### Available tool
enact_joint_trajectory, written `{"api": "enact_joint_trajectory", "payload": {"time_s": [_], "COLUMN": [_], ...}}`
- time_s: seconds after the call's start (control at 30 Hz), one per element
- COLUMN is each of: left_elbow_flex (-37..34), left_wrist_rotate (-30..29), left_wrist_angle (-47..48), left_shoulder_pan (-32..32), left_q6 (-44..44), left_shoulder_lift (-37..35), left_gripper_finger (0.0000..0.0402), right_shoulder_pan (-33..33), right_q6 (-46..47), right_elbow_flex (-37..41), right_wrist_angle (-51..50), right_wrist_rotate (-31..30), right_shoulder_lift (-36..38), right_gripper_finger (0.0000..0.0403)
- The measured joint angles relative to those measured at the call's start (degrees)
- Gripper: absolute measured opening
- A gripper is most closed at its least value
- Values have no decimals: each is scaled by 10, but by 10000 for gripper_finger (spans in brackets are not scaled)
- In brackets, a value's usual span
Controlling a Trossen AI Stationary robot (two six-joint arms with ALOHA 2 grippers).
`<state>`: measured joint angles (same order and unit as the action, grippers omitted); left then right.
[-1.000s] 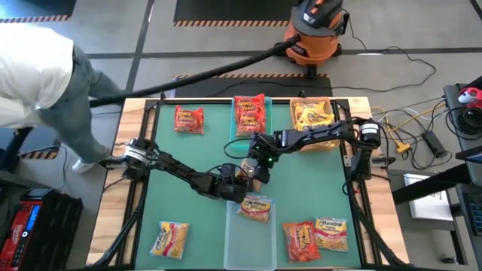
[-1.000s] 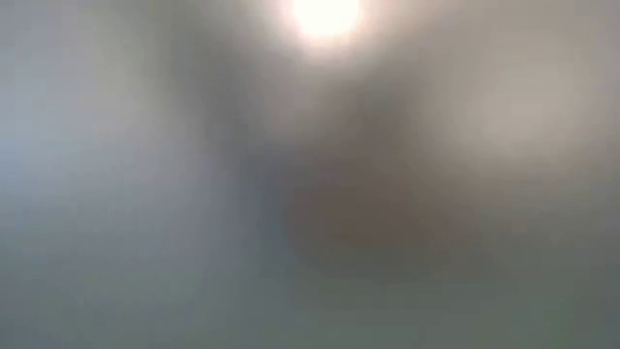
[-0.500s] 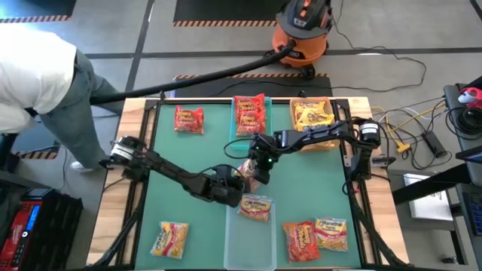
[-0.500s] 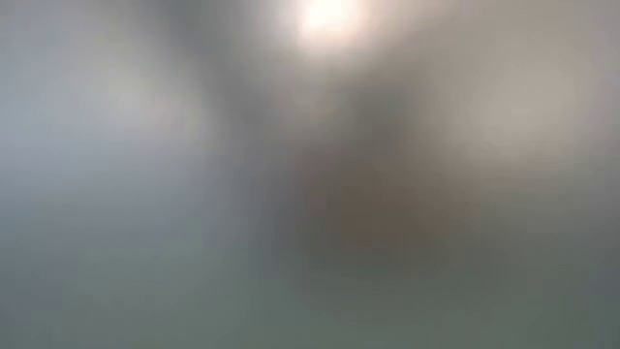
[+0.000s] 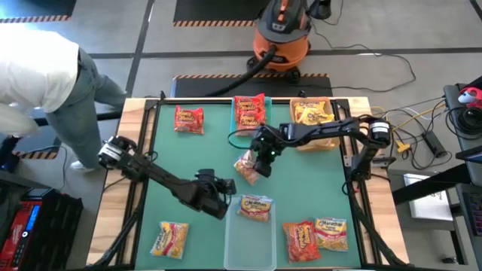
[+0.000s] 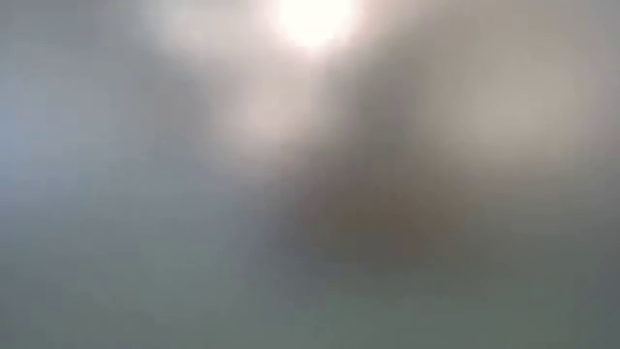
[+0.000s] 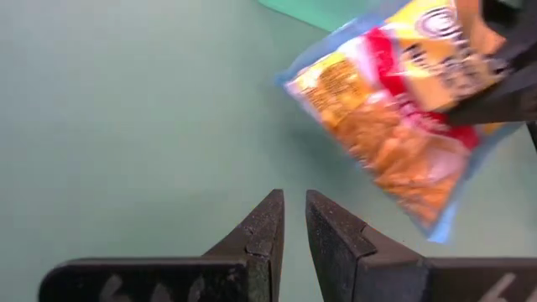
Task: Sort Maruchan noodles
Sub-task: Put the blue noodle pack into the transparent bin
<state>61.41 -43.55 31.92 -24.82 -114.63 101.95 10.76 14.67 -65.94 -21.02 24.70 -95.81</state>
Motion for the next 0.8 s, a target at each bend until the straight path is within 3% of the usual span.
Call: {"api": "enact_joint_trajectory", "payload": {"time_s": [0.3,0.5,0.8], "left_elbow_flex": [1,1,1], "left_wrist_rotate": [0,0,0], "left_wrist_angle": [50,58,59], "left_shoulder_pan": [-16,-16,-16], "left_q6": [-68,-81,-81], "left_shoulder_lift": [-2,-2,-2], "left_gripper_finger": [36,36,36], "right_shoulder_pan": [-25,-113,-243], "right_q6": [23,22,11], "right_elbow_flex": [-11,-11,-12], "right_wrist_angle": [3,5,44], "right_wrist_rotate": [27,24,-89], "right_shoulder_lift": [85,127,109], "right_gripper_finger": [12,12,12]}}
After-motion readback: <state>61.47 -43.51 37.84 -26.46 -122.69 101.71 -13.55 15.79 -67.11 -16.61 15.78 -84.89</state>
